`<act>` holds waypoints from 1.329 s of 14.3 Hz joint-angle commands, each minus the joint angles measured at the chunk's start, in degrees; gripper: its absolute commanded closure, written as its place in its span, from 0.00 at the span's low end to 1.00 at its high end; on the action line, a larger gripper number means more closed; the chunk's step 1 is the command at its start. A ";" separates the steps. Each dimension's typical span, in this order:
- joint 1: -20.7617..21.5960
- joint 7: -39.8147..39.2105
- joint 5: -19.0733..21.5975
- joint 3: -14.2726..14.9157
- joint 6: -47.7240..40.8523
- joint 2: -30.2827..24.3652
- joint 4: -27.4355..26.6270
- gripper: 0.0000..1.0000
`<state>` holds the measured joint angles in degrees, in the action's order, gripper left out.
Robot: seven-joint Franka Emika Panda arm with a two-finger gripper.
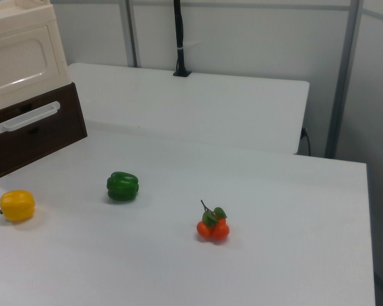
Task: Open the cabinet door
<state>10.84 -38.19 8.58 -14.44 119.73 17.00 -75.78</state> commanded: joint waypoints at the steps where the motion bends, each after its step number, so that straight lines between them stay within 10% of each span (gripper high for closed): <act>1: 0.32 -1.27 0.30 -1.20 2.60 1.81 1.33 0.60; 5: 1.55 -1.27 -0.05 -1.46 7.08 3.30 0.98 0.65; 8: 1.64 -1.45 0.04 -1.46 6.74 3.31 0.98 1.00; 19: -3.71 -0.13 0.83 -1.46 -4.42 -3.11 -4.03 1.00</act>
<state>9.82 -37.98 8.52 -15.93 119.86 17.72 -76.01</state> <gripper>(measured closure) 0.855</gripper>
